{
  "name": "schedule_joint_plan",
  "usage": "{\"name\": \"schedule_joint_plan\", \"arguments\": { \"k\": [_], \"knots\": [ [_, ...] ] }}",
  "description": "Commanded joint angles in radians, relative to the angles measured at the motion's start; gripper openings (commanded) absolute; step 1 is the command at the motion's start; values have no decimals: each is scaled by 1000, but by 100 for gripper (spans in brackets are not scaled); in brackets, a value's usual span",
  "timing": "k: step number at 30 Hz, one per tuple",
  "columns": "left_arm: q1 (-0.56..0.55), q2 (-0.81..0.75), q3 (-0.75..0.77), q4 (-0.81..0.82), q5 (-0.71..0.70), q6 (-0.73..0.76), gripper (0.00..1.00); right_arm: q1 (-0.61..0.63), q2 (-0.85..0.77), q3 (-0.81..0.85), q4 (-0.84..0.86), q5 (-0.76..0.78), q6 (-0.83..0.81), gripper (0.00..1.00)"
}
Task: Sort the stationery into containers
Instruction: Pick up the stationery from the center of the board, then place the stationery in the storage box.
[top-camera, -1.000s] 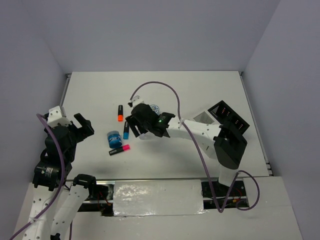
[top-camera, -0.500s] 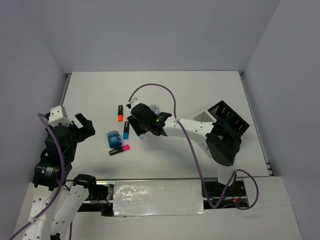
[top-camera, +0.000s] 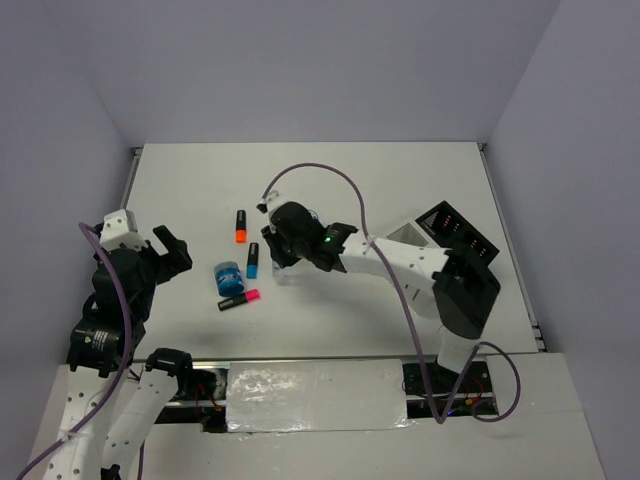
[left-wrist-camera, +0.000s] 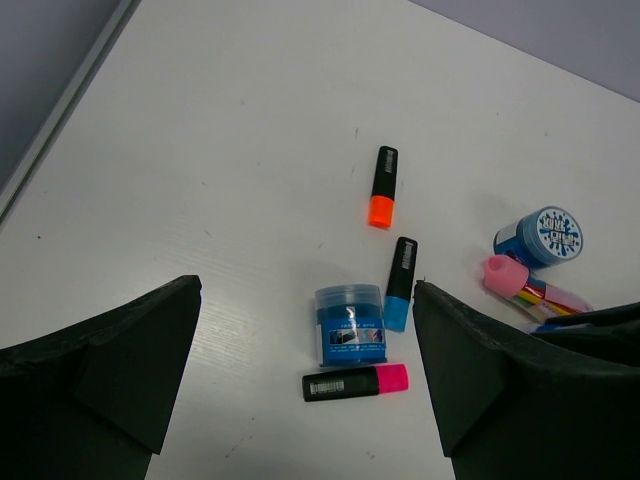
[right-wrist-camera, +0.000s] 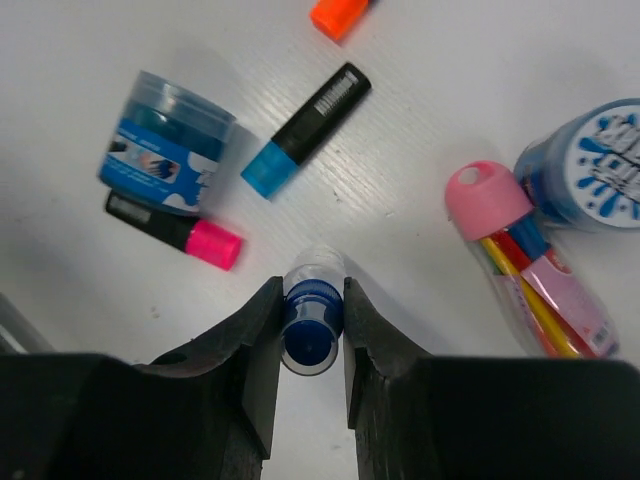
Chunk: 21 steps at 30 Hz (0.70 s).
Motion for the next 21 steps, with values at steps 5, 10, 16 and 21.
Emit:
{"name": "schedule_joint_plan", "arguments": {
  "k": [5,10,16,21],
  "knots": [
    [6,-7,5,45,12,21,99,-182,-415,-33,5,85,0,0],
    [6,-19,6,43,9,21,99,-411,-559,-106,-176,330,49,0],
    [6,-23,5,48,23,26,99,-713,-676,-243,-146,447,147,0],
    [6,-21,3,49,27,26,99,-805,-667,-257,-143,476,165,0]
  ]
}}
